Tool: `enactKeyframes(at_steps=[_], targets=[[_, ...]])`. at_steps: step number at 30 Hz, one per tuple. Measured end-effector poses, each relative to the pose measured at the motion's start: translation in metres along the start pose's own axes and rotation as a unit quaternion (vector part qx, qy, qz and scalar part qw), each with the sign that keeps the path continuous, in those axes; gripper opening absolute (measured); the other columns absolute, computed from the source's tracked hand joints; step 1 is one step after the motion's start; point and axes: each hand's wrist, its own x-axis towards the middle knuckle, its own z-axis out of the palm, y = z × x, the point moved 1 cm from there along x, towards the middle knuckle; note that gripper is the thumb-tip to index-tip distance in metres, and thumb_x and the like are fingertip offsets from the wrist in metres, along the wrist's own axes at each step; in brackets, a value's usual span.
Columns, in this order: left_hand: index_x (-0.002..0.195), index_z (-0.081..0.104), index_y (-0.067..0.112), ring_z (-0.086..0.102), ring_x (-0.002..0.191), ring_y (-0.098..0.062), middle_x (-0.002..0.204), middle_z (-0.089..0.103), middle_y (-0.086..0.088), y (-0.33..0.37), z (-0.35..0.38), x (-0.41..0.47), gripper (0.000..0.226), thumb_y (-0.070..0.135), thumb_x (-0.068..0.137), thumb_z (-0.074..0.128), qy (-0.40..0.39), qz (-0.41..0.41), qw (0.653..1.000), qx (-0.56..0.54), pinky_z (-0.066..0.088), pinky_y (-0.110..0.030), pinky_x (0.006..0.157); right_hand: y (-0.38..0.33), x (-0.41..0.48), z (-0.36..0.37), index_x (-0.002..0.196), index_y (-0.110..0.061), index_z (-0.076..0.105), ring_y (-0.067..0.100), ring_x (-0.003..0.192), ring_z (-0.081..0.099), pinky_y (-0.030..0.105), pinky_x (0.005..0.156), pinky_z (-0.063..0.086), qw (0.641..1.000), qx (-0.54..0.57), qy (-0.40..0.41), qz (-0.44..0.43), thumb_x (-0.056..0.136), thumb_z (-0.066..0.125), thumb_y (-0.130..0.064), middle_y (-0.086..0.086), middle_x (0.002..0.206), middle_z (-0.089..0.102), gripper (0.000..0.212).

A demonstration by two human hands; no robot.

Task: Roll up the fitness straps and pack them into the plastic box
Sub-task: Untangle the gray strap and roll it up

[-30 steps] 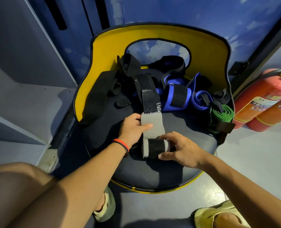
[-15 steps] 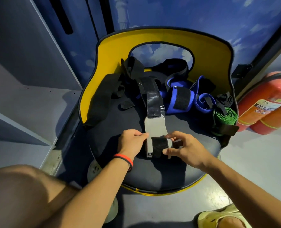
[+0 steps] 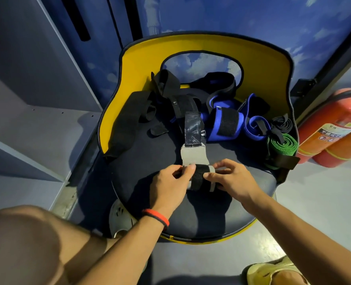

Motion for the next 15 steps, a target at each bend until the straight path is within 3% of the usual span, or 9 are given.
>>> enactKeyframes(at_steps=[2, 5, 8, 10, 13, 15], targets=[[0.076, 0.072, 0.017, 0.065, 0.067, -0.012, 0.066, 0.069, 0.009, 0.001, -0.003, -0.001, 0.048, 0.065, 0.084, 0.067, -0.019, 0.011, 1.000, 0.004, 0.052, -0.030, 0.061, 0.001, -0.001, 0.000, 0.091, -0.021, 0.072, 0.025, 0.085, 0.076, 0.052, 0.085, 0.061, 1.000, 0.001, 0.000, 0.004, 0.075, 0.090, -0.026, 0.002, 0.088, 0.078, 0.024], [0.057, 0.054, 0.013, 0.046, 0.049, -0.013, 0.046, 0.047, 0.009, 0.001, -0.010, -0.003, 0.057, 0.063, 0.077, 0.076, -0.056, -0.012, 0.998, 0.013, 0.035, -0.025, 0.050, 0.002, -0.006, -0.002, 0.088, -0.018, 0.074, 0.028, 0.089, 0.076, 0.053, 0.086, 0.061, 1.000, 0.008, -0.015, 0.014, 0.076, 0.089, -0.026, 0.005, 0.085, 0.078, 0.021], [0.053, 0.048, 0.015, 0.050, 0.052, -0.017, 0.047, 0.047, 0.006, -0.008, -0.013, -0.013, 0.061, 0.065, 0.070, 0.079, -0.073, -0.049, 0.996, 0.003, 0.046, -0.029, 0.055, 0.001, -0.010, -0.003, 0.090, -0.014, 0.075, 0.027, 0.091, 0.075, 0.050, 0.085, 0.062, 0.998, -0.004, -0.044, 0.040, 0.075, 0.090, -0.027, 0.006, 0.087, 0.078, 0.024], [0.061, 0.061, 0.009, 0.067, 0.064, -0.026, 0.058, 0.065, -0.002, -0.018, -0.012, -0.019, 0.065, 0.071, 0.060, 0.079, -0.084, -0.074, 0.993, -0.034, 0.062, -0.040, 0.069, 0.001, -0.013, -0.003, 0.092, -0.014, 0.074, 0.025, 0.093, 0.074, 0.047, 0.084, 0.063, 0.996, -0.020, -0.070, 0.054, 0.077, 0.089, -0.029, 0.007, 0.092, 0.077, 0.026], [0.078, 0.073, 0.009, 0.074, 0.084, -0.028, 0.079, 0.076, -0.009, -0.020, -0.012, -0.020, 0.072, 0.075, 0.051, 0.079, -0.093, -0.098, 0.989, -0.067, 0.061, -0.053, 0.080, 0.005, -0.016, -0.002, 0.098, -0.022, 0.072, 0.017, 0.089, 0.072, 0.037, 0.083, 0.062, 0.990, -0.123, -0.073, -0.015, 0.081, 0.083, -0.042, -0.002, 0.094, 0.075, 0.028], [0.083, 0.073, 0.004, 0.074, 0.085, -0.028, 0.080, 0.076, -0.010, -0.017, -0.013, -0.018, 0.074, 0.072, 0.053, 0.082, -0.101, -0.110, 0.986, -0.079, 0.062, -0.051, 0.080, 0.007, -0.021, 0.000, 0.106, -0.028, 0.070, 0.008, 0.092, 0.067, 0.020, 0.081, 0.054, 0.969, -0.209, -0.019, -0.132, 0.085, 0.078, -0.048, -0.011, 0.100, 0.069, 0.030]])
